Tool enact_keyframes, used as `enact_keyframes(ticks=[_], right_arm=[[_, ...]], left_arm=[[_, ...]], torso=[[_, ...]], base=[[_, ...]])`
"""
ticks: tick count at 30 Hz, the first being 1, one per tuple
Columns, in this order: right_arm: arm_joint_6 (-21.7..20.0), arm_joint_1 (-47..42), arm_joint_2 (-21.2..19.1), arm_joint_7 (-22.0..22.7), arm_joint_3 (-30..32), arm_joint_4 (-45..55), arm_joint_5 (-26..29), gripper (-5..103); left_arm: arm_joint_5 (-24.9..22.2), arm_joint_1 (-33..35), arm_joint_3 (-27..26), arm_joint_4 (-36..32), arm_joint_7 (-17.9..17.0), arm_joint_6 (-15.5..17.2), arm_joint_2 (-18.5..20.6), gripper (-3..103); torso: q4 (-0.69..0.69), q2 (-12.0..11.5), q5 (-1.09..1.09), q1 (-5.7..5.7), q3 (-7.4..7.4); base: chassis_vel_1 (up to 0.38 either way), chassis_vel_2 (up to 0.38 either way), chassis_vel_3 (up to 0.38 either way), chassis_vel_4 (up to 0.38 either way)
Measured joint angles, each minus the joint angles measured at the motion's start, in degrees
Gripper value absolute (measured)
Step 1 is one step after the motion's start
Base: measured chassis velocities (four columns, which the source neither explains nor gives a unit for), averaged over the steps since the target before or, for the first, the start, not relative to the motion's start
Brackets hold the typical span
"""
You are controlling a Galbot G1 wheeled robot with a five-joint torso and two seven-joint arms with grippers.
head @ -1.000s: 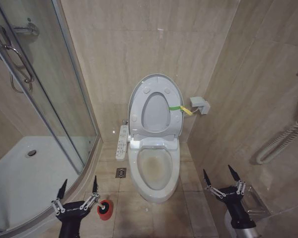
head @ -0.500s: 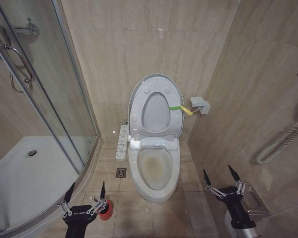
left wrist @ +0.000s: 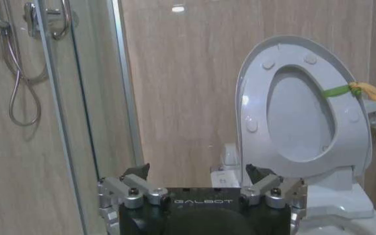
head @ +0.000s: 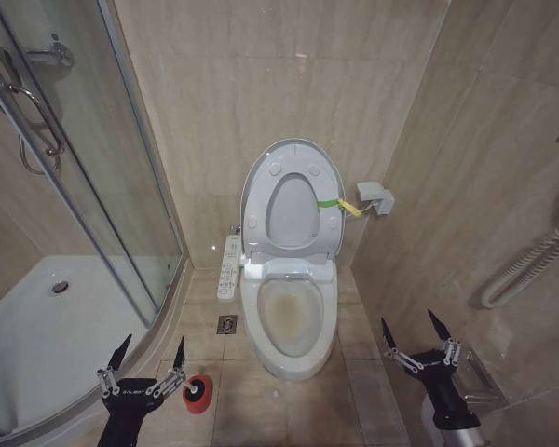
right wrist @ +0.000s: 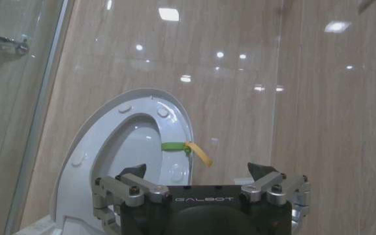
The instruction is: Open the toilet lid, clean the toilet bowl with a toilet brush, close the toilet lid, and flush.
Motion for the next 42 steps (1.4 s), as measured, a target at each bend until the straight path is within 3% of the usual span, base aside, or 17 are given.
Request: enact_keyframes(ticks=[42], right_arm=[[0.0, 0.0, 0.0, 0.0, -0.01, 0.0, 0.0, 100]], left_arm=[[-0.41, -0.77, 0.91, 2.01, 1.6, -1.2, 0.2, 99]], torso=[[0.0, 0.0, 0.0, 0.0, 0.0]], base=[[0.0, 0.0, 0.0, 0.0]])
